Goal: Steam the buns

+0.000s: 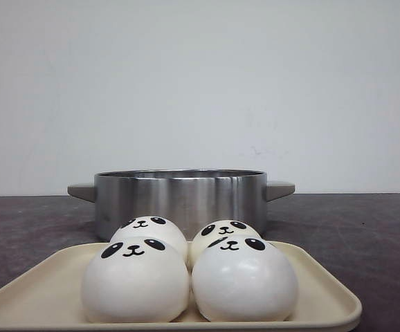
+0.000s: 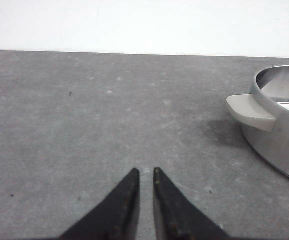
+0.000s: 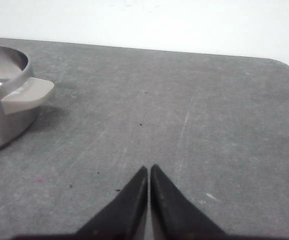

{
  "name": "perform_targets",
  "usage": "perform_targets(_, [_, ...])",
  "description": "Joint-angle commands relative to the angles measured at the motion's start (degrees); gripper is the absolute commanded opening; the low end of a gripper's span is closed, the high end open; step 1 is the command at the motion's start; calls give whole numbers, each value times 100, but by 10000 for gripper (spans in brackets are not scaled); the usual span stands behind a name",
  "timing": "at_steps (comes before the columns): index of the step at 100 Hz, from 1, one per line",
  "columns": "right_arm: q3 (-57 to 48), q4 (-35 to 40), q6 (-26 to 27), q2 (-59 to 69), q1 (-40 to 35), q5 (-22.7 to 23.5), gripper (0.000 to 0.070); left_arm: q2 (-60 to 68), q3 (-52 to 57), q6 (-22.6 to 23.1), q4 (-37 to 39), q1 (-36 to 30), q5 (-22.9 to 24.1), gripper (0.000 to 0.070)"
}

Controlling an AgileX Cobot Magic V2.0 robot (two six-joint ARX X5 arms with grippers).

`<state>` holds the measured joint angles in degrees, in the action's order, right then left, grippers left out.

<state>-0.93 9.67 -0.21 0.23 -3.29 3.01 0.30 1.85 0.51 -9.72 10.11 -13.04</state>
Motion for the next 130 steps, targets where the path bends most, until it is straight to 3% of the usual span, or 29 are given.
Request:
perform_targets(1, [22,-63,-26,-2,9,0,7,-11,-105,52,-9,11,11,0])
perform_targets(26, [22,-177,221,-2,4,63,7,-13,-105,52,-9,11,11,0])
perform_targets(35, [15,-577,855,-2,4,70,7,-11,-105,52,-9,11,11,0])
perform_targets(44, [7,-1137,1899,-2,4,391,7,-13,-105,-111,50,11,-26,0])
perform_targets(48, [7,-1421,2321,-2,4,586,7,-13,-103,-516,120,11,-133,0])
perform_targets(59, [-22,-2050,3143,-2,4,903,6,-11,-31,-2201,229,11,-413,0])
perform_targets(66, [-227,-1886,3456,0,4,1078,6,-11,92,-3314,223,11,-542,0])
perform_targets(71, [-496,-1576,3467,4,4,1167,6,-11,214,-3606,221,11,-710,3])
perform_targets(83, [-1458,-564,2994,188,4,1211,6,114,828,-3475,186,11,-1060,6])
perform_targets(102, [-3414,850,1425,1405,4,1121,6,1307,2638,-2391,-181,-22,-1108,5])
perform_targets(114, [-4463,1259,1204,2026,4,1091,6,2133,3679,-2192,-459,-186,-1117,4])
perform_targets(120, [-4767,1224,1283,2181,0,1189,6,2430,4039,-2197,-437,-262,-1342,7])
perform_targets(125, [-4972,1220,1401,2286,0,1303,8,2614,4273,-2201,-424,-299,-1635,69])
perform_targets(130, [-5108,1217,1519,2350,0,1499,24,2750,4433,-2218,-426,-317,-1928,216])
